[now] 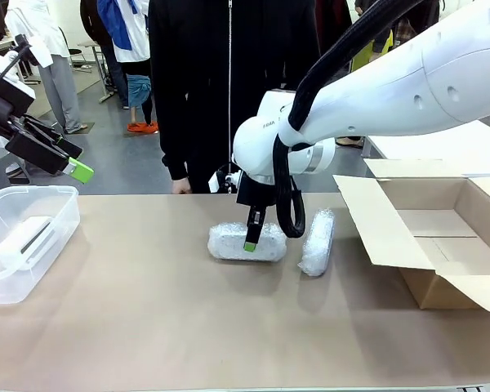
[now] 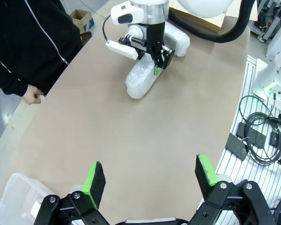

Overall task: Separate and place wrapped and unwrapped clocks.
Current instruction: Pick up the Digital clock indicated by the person, then if the picked Digital clock is wrapped, place it in the Package Box ; if not, place it in the Organizing box.

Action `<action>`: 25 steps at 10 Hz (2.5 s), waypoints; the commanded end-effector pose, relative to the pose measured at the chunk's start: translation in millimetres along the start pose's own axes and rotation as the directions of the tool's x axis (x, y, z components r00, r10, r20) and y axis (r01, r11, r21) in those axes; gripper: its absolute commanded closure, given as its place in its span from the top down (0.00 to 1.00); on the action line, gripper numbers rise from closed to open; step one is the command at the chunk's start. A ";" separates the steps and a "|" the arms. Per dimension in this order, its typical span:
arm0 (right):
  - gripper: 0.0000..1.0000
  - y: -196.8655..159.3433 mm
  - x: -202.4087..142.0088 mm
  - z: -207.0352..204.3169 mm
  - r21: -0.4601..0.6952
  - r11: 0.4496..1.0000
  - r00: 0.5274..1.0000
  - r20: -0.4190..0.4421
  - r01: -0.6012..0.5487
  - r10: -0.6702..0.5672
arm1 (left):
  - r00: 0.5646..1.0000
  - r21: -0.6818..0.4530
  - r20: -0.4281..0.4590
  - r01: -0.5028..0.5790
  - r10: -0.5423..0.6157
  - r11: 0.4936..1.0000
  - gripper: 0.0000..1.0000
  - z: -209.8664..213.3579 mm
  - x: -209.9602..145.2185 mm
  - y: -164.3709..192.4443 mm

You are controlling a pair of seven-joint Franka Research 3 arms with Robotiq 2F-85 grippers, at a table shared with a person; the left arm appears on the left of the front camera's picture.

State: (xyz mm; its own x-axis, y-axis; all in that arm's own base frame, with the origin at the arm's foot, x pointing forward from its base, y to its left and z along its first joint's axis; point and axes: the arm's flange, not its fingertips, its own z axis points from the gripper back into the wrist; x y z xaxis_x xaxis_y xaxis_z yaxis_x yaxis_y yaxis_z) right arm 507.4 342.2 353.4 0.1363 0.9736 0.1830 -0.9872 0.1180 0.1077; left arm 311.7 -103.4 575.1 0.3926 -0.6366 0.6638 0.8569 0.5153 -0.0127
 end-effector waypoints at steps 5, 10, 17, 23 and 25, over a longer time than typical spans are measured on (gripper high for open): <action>0.07 102.2 30.5 176.6 -0.169 0.986 1.000 0.017 0.001 0.002 | 1.000 0.010 0.005 -0.002 0.002 1.000 1.00 -0.6 0.5 1.2; 0.07 125.0 35.2 213.8 -0.219 0.976 0.999 0.031 -0.002 0.009 | 1.000 0.010 0.005 -0.002 0.002 1.000 1.00 -0.6 0.5 1.2; 0.07 125.0 35.2 213.8 -0.219 0.976 0.999 0.031 -0.002 0.009 | 1.000 0.010 0.005 -0.002 0.002 1.000 1.00 -0.6 0.5 1.2; 0.07 125.0 35.2 213.8 -0.219 0.976 0.999 0.031 -0.002 0.009 | 1.000 0.010 0.005 -0.002 0.002 1.000 1.00 -0.6 0.5 1.2; 0.07 125.0 35.2 213.8 -0.219 0.976 0.999 0.031 -0.002 0.009 | 1.000 0.010 0.005 -0.002 0.002 1.000 1.00 -0.6 0.5 1.2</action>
State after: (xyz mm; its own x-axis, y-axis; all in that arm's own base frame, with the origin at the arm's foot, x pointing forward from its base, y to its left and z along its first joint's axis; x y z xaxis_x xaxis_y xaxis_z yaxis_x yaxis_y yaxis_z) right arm 407.9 352.2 580.1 0.1405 0.9674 0.2108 -0.9804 0.1656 -0.1065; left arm 311.7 -103.3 575.1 0.3928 -0.6364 0.6639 0.8569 0.5154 -0.0129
